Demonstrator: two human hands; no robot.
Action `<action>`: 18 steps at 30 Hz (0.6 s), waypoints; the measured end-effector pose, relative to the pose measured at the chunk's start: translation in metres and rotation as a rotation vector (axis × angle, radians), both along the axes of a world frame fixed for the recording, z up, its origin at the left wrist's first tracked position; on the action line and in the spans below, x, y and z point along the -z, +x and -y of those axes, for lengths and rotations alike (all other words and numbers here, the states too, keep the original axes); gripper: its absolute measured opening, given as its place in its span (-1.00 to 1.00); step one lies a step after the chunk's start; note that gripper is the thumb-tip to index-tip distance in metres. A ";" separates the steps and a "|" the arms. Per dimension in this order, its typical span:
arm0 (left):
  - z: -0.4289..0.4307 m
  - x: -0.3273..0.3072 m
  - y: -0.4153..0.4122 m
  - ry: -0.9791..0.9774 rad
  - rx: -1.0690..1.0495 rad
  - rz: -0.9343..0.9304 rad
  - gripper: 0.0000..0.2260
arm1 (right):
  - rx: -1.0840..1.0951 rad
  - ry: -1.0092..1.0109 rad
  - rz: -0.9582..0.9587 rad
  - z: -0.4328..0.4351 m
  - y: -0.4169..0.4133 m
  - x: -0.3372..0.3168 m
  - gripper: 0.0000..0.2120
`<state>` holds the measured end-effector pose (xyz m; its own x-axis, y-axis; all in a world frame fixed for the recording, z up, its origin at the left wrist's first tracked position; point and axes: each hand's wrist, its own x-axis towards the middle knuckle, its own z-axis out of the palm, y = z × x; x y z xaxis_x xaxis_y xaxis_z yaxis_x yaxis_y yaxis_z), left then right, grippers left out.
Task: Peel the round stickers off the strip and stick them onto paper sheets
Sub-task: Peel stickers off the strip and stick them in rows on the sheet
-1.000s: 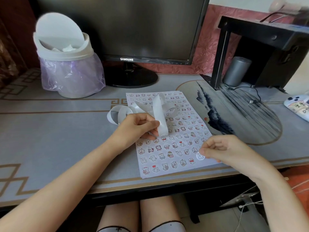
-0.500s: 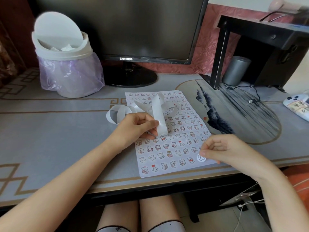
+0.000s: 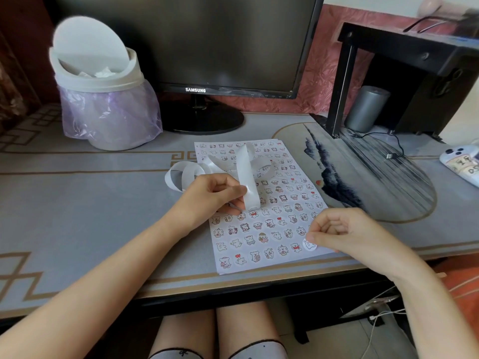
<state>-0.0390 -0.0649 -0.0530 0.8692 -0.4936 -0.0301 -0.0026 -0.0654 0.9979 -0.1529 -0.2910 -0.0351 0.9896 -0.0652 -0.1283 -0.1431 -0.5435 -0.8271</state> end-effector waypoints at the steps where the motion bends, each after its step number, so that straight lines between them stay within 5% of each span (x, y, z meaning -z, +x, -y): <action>1: 0.000 0.000 0.000 0.000 0.000 -0.001 -0.86 | 0.003 -0.003 0.004 0.000 0.000 0.001 -0.92; 18: 0.000 0.001 0.001 -0.006 -0.004 -0.002 -0.86 | 0.036 -0.065 0.067 0.000 -0.001 0.010 -0.91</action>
